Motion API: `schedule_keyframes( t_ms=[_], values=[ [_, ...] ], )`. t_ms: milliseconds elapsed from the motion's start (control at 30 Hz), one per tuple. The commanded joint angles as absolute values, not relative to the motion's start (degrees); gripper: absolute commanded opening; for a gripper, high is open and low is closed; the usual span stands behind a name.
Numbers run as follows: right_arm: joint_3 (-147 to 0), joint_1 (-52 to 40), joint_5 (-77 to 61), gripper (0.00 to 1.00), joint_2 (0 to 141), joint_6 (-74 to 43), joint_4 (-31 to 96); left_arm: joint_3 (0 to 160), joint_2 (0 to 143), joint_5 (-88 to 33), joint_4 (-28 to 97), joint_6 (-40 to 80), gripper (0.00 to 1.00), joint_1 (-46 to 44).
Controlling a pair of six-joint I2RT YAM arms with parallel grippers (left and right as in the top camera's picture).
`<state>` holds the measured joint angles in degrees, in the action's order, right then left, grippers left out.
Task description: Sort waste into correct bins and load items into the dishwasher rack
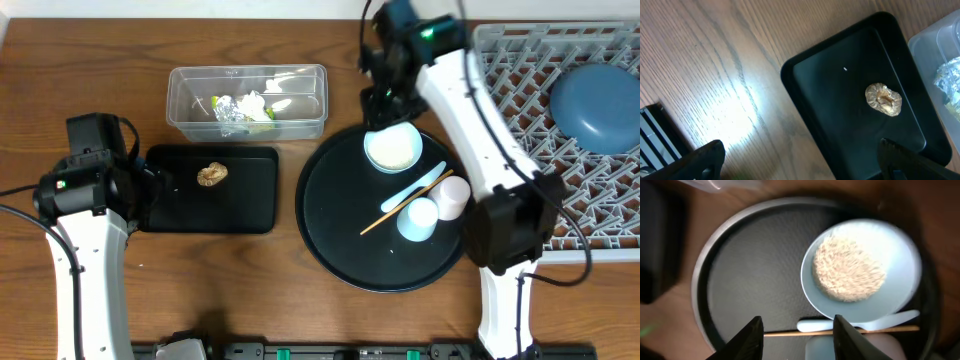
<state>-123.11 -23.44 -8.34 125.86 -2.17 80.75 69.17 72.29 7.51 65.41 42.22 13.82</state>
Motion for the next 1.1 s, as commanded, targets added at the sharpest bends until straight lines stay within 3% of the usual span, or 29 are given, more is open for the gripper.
schedule_keyframes(
  t_ms=[0,267,367,400,433,467,500,733,1067],
  values=[
    [-117.9,-25.4,-4.7,0.39,126.7,-5.1,78.3,68.7,72.6,8.2,65.5,42.7,0.98,14.1],
    [-116.1,-26.1,-4.5,0.35,125.5,-6.9,77.3,68.7,72.6,8.2,65.5,42.7,0.98,14.1],
    [-118.1,-25.3,-4.2,0.42,122.3,-7.0,77.5,68.7,72.6,8.2,65.5,42.7,0.98,14.1],
    [-118.8,-24.7,-3.8,0.47,120.9,-7.0,77.5,68.7,72.6,8.2,65.5,42.7,0.98,14.1],
    [-119.5,-23.8,-3.1,0.59,119.2,-7.0,77.4,68.7,72.6,8.2,65.5,42.7,0.98,14.1],
    [-120.0,-22.7,-2.3,0.94,117.3,-7.0,77.3,68.7,72.6,8.2,65.5,42.7,0.98,14.1],
    [-120.4,-21.3,-1.3,0.99,115.3,-7.1,77.3,68.7,72.6,8.2,65.5,42.7,0.98,14.1],
    [-120.7,-7.2,7.3,0.99,105.5,-7.5,77.6,68.7,72.6,8.2,65.5,42.7,0.98,14.1],
    [-120.5,11.5,3.0,0.99,104.6,-7.7,83.6,68.7,72.6,8.2,65.5,42.7,0.98,14.1]
  ],
)
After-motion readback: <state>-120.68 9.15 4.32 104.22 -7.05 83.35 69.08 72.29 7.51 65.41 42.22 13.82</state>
